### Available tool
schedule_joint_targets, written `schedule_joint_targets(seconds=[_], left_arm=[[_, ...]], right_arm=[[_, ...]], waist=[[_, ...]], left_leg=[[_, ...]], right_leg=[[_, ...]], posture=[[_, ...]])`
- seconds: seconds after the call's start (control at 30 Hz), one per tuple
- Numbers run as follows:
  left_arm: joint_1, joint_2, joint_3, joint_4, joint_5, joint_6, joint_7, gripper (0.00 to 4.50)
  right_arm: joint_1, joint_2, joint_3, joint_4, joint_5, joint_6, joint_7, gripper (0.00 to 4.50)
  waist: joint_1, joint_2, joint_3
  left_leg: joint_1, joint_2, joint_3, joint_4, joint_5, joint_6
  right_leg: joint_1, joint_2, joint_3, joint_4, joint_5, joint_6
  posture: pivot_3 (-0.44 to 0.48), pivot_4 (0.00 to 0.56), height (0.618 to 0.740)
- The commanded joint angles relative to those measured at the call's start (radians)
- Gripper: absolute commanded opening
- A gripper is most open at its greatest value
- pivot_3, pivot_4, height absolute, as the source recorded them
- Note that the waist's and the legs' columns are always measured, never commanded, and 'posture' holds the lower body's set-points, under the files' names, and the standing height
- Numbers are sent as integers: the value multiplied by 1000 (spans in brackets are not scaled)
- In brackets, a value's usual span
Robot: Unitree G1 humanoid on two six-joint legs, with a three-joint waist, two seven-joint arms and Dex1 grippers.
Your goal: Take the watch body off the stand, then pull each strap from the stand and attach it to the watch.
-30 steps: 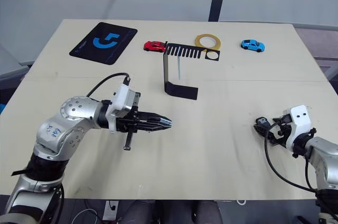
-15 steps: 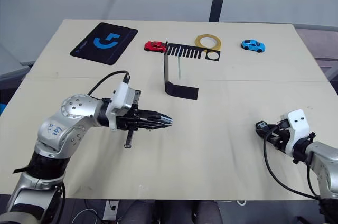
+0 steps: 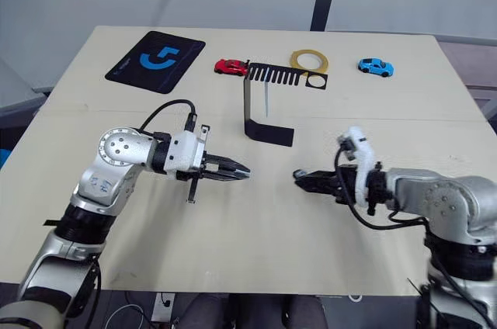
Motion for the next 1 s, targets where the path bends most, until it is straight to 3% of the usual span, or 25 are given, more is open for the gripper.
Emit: schedule_joint_targets(seconds=[0.03,0.53,1.0], left_arm=[[-31,-4,-3,21,20,-81,-26,0],[-17,-21,-42,12,97,-116,12,0],[-30,-46,-39,35,114,-123,27,0]], right_arm=[[-22,9,-20,26,120,19,-79,1524],[-67,77,-11,112,409,19,-376,1524],[-74,59,41,135,530,-30,-489,1524]], waist=[[-3,0,0],[-6,0,0],[-7,0,0]], left_leg=[[0,0,0,0,0,0],[0,1,1,0,0,0],[0,1,1,0,0,0]], right_leg=[[0,0,0,0,0,0],[-1,0,1,1,0,0],[-1,1,1,1,0,0]], posture=[[0,150,732],[0,150,732],[0,150,732]])
